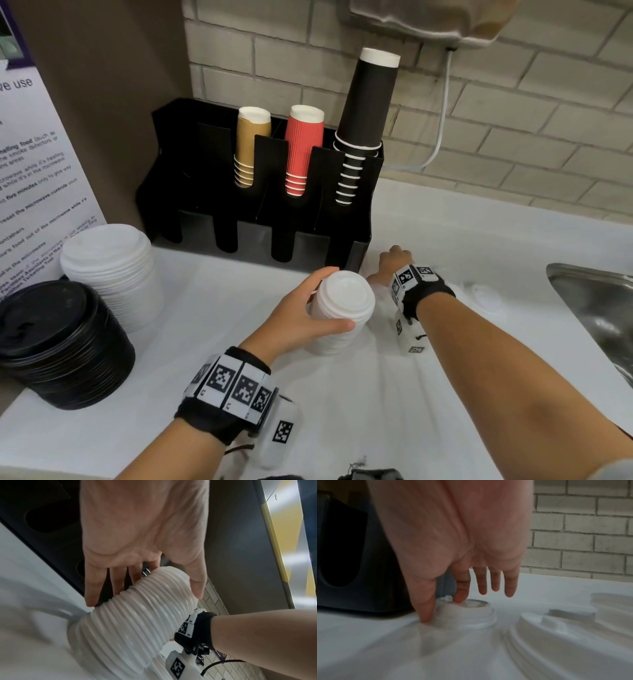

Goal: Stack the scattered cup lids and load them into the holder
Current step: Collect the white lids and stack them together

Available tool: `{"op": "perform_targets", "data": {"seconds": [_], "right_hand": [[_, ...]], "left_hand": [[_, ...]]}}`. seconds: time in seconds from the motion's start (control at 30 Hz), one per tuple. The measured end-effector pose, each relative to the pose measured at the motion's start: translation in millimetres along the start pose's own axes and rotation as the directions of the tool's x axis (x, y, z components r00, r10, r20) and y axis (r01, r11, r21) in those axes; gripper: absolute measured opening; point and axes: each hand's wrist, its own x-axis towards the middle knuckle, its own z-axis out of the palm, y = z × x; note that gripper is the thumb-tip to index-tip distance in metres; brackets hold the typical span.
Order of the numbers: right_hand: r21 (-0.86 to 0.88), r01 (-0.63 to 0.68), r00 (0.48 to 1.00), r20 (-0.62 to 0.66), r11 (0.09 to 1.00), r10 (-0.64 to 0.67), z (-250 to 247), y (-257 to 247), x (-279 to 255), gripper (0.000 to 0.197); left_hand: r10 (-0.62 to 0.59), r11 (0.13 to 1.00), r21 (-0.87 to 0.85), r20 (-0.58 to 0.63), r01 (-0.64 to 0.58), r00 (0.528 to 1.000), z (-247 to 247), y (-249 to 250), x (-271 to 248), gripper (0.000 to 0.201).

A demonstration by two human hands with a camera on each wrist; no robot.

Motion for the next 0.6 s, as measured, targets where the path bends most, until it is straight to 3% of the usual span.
{"op": "perform_targets", "data": {"seconds": [0.1, 0.2, 0.27, 0.37, 0.47, 0.53, 0.6], "right_hand": [[0.100, 0.070, 0.996, 0.043, 0.993, -0.074, -3, 2, -5, 0.057], [0.146, 0.017, 0.999, 0.033, 0.989, -0.022, -12, 2, -22, 0.058], [0.345, 0.023, 0.999, 0.021, 0.938, -0.032, -21, 8, -32, 0.055], [0.648, 0.040, 0.999, -0.023, 0.761, -0.033, -35, 23, -55, 0.049], [0.890, 0.052, 0.999, -0.042, 0.453, -0.032, -41, 27, -84, 0.041], [0.954, 0.103, 0.994, -0.089, 0.280, -0.062, -39, 26, -102, 0.033], [0.959, 0.188, 0.978, -0.163, 0.212, -0.129, -37, 24, -117, 0.026]], "left_hand": [[0.005, 1.000, 0.002, -0.009, -0.005, 1.000, 0, 1, -1, 0.071], [0.005, 1.000, -0.005, -0.032, -0.006, 0.999, 1, 1, 0, 0.072], [0.011, 1.000, 0.006, -0.044, -0.010, 0.999, 1, 2, 1, 0.072], [0.021, 0.999, 0.030, -0.055, -0.019, 0.998, 2, 2, 2, 0.072], [0.022, 0.999, 0.035, -0.059, -0.020, 0.998, 3, 2, 3, 0.072], [0.027, 0.999, 0.038, -0.060, -0.025, 0.998, 3, 2, 3, 0.071], [0.034, 0.998, 0.046, -0.062, -0.031, 0.998, 4, 2, 4, 0.073]]}}
